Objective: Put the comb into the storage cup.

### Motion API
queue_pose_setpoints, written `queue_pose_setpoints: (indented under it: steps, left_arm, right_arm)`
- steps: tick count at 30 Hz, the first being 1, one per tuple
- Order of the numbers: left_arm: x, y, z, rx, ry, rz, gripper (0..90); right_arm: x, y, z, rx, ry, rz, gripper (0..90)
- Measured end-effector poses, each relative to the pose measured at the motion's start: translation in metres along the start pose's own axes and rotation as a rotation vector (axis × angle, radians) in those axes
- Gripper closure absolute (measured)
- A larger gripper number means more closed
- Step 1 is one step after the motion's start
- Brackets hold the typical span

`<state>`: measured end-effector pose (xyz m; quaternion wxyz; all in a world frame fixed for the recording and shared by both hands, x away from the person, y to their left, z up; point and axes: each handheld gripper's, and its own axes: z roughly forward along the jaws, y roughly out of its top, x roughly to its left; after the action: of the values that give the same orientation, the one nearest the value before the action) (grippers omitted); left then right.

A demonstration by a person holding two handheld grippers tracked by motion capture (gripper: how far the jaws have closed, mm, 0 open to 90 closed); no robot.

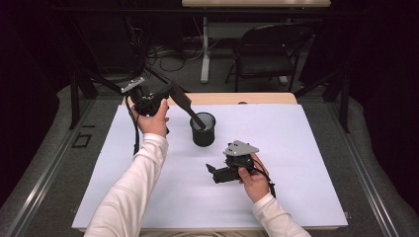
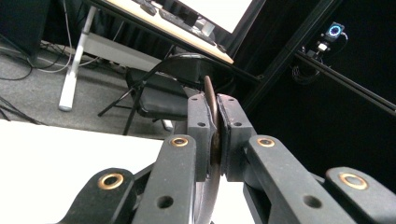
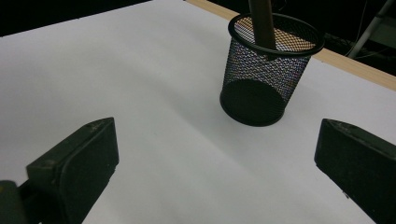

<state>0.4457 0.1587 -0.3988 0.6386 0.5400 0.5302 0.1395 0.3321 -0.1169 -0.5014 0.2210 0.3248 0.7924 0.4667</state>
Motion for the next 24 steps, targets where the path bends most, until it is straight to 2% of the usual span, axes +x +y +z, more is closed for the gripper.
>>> queue_pose_setpoints:
  steps: [24]
  left_arm:
    - [0.005, -0.017, 0.011, 0.030, 0.004, -0.023, 84.9]
  right_arm:
    - [0.001, 0.000, 0.000, 0.002, 0.003, -0.002, 0.0]
